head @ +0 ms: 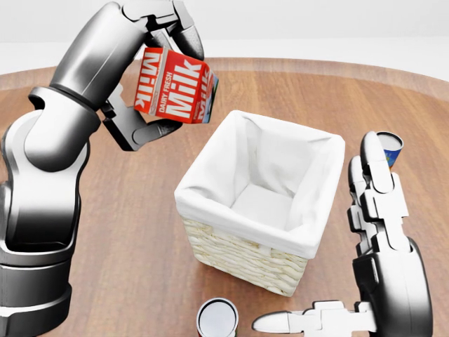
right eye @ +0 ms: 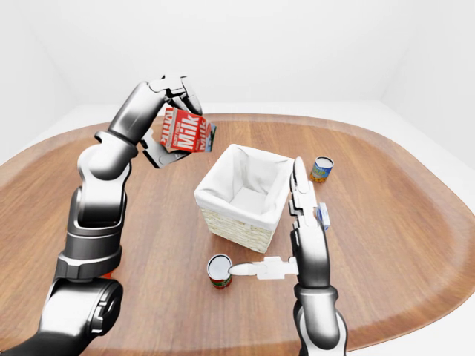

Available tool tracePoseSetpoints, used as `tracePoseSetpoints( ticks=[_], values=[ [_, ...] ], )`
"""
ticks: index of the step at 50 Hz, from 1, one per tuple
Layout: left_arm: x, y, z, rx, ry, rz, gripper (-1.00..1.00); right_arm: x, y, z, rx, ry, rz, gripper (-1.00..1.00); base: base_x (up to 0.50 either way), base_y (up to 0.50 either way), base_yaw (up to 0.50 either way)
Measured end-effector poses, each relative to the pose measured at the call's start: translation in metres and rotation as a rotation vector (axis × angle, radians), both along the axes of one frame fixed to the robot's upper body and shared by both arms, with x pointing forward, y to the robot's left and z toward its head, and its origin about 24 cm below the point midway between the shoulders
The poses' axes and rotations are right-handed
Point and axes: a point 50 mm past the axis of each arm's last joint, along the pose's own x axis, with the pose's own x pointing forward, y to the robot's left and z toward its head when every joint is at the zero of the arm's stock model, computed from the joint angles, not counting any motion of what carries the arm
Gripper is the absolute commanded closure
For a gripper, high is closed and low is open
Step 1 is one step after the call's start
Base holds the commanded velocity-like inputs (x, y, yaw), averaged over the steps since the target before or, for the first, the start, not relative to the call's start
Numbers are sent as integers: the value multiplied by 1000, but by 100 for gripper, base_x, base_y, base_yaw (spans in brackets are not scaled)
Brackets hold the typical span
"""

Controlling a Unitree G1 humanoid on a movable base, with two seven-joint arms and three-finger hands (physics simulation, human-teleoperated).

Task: Pick the milk and place it in the basket.

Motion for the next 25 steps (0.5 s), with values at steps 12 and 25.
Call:
tracePoseSetpoints(
  ticks=[12,25],
  values=[
    [2,-28,1,-5,10,-68,100,0,-1,1,1,-2,-2,-100,0,0,0],
    [7,-49,-7,-5,56,-104,100,-1,-1,1,1,-2,-2,-100,0,0,0]
  ],
)
